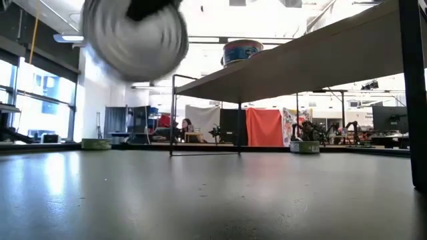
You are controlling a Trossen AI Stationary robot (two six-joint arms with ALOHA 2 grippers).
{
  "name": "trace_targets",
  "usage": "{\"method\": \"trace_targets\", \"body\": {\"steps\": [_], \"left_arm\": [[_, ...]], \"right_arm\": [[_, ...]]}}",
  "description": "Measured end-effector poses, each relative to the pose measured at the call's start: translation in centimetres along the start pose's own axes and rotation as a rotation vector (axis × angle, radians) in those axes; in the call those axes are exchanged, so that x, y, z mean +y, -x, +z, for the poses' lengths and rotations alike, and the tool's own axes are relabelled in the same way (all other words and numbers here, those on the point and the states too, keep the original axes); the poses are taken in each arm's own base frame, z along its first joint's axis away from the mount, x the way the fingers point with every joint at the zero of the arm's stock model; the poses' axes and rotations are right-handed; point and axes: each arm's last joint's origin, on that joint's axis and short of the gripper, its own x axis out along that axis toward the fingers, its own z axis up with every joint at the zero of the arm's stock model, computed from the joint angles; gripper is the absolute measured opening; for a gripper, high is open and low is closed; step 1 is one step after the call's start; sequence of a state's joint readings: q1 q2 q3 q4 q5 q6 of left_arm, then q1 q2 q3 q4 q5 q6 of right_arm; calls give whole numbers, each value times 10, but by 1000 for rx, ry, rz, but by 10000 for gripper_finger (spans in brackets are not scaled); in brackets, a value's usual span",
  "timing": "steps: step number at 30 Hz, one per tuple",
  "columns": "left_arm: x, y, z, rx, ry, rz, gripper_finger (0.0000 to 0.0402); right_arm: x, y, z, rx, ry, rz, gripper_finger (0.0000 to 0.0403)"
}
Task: Stack canned seafood by type on shelf
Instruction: Stack the red tuna can on top of the red tuna can on the shelf
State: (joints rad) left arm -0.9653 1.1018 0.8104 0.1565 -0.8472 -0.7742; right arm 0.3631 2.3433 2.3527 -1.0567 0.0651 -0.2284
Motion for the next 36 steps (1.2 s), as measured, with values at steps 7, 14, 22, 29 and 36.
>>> {"method": "trace_targets", "body": {"steps": [7, 14, 22, 29, 36], "left_arm": [[1, 16, 26, -53, -106, -37, 0], [3, 21, 33, -75, -199, -36, 0], [4, 20, 32, -72, -219, -13, 0], [4, 21, 29, -51, -221, -19, 0], [6, 20, 30, -62, -225, 6, 0]], "right_arm": [[5, 101, -14, 41, -151, -308, 117], [8, 148, -48, 223, -306, -648, 117], [-2, 127, -71, 339, -278, -719, 117], [6, 115, -94, 400, -329, -770, 117], [2, 120, -105, 412, -318, -833, 127]]}}
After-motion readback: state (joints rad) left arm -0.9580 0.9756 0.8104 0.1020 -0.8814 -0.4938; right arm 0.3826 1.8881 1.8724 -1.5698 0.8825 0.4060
